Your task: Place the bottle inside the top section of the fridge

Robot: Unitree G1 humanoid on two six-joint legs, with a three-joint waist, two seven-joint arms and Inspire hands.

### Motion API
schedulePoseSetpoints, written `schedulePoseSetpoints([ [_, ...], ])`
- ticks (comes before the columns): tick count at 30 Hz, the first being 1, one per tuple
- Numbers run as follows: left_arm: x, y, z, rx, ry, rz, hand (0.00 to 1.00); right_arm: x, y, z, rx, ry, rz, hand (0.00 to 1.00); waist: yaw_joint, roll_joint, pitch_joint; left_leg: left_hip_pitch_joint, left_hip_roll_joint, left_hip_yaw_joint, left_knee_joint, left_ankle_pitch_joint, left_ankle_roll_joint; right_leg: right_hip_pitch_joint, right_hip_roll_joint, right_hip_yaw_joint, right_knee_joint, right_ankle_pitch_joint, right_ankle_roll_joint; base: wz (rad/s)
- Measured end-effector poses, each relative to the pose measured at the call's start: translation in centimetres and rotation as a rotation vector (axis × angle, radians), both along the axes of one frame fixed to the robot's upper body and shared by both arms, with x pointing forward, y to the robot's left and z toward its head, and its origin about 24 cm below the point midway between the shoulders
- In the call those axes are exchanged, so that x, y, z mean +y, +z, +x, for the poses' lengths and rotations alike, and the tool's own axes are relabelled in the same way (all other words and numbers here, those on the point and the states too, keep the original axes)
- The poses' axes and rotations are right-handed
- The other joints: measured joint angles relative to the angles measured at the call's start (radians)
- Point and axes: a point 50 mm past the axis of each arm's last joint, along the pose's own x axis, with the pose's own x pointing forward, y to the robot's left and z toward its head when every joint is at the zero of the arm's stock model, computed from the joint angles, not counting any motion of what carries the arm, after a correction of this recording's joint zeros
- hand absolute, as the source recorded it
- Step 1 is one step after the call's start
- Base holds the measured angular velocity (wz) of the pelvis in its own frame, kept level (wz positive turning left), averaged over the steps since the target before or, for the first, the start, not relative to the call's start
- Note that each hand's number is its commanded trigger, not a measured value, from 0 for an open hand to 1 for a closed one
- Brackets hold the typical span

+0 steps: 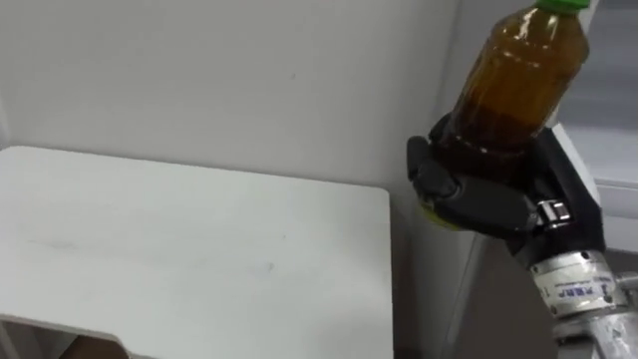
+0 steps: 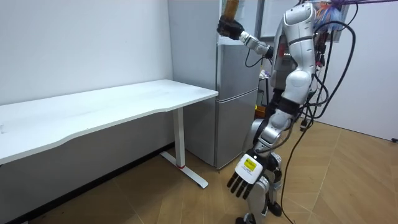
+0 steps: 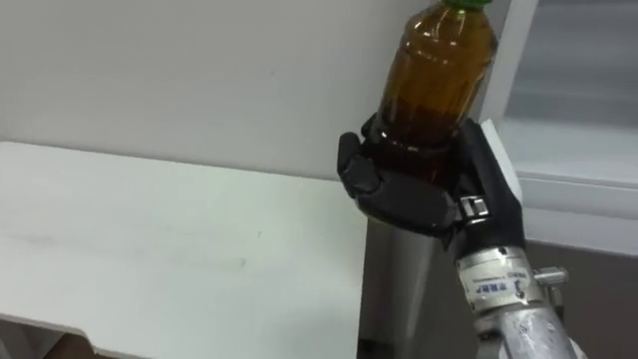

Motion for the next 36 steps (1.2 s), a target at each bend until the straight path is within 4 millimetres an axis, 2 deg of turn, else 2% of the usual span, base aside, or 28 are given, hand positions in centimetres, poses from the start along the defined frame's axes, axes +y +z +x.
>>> schedulePoseSetpoints([
  [7,0.2,0.0,-0.1,-0.001,0.012,0.005,0.0,-1.1,1.7,-0.7,-0.085,-0.041,-0.042,1.0,-0.053,0.0,0.0011,0.025,0.007,0.025,-0.019,-0.007,-0.007,0.007,0.01,0.022,-0.006,0.0,0.0,-0.11],
  [15,1.1,0.3,0.3,-0.021,0.035,0.039,0.0,-4.3,4.0,-2.4,-0.203,-0.176,0.007,1.0,-0.077,-0.001,-0.0008,0.028,0.018,0.041,-0.008,-0.024,-0.012,0.006,0.02,0.03,-0.006,0.0,0.0,-0.06],
  [19,1.2,0.4,0.7,-0.024,0.022,0.05,0.0,-5.7,3.4,-2.9,-0.182,-0.257,0.027,1.0,-0.079,-0.002,-0.0037,0.03,0.019,0.047,-0.007,-0.025,-0.013,0.004,0.021,0.038,-0.005,0.0,0.0,-0.06],
  [27,1.4,0.4,0.7,-0.02,0.008,0.062,0.0,-7.1,2.9,-3.3,-0.164,-0.341,0.03,1.0,-0.082,-0.006,-0.0037,0.036,0.02,0.05,0.0,-0.025,-0.013,0.011,0.021,0.043,-0.003,0.0,0.0,-0.01],
  [33,1.5,0.5,0.6,-0.02,0.018,0.069,0.0,-8.8,2.0,-2.6,-0.096,-0.382,0.072,1.0,-0.076,-0.023,0.0028,0.051,0.019,0.049,0.002,-0.028,-0.012,0.025,0.021,0.043,-0.006,-0.004,-0.004,0.0],
  [36,1.5,0.5,0.4,-0.014,0.019,0.068,0.0,-9.5,1.3,-2.3,-0.064,-0.427,0.091,1.0,-0.075,-0.033,0.0087,0.05,0.019,0.048,0.004,-0.028,-0.012,0.022,0.022,0.044,-0.005,-0.005,-0.004,0.0],
])
